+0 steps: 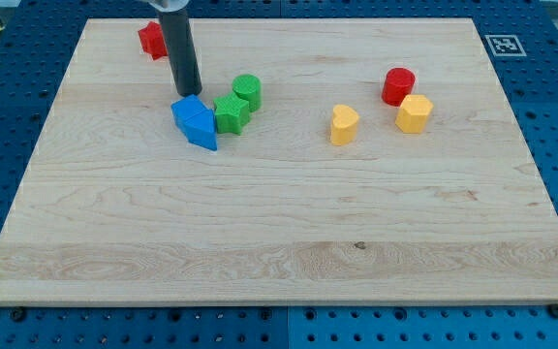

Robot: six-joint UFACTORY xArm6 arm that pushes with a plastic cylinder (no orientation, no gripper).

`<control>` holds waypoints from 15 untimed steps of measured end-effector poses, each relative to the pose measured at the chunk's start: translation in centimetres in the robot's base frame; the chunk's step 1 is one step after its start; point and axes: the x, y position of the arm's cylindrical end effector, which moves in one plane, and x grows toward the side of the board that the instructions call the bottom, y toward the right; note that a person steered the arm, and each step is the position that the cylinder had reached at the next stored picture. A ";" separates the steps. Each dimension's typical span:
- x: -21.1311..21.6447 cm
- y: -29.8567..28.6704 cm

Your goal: Slide green circle towards top center

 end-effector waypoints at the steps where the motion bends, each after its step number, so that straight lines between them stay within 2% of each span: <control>1: 1.3 1.4; 3: 5.5 9.8; 4: 4.7 10.9; 5: 2.5 10.9; 7: 3.6 7.0; 10: 2.6 6.8; 13: -0.1 7.2; 15: -3.3 12.1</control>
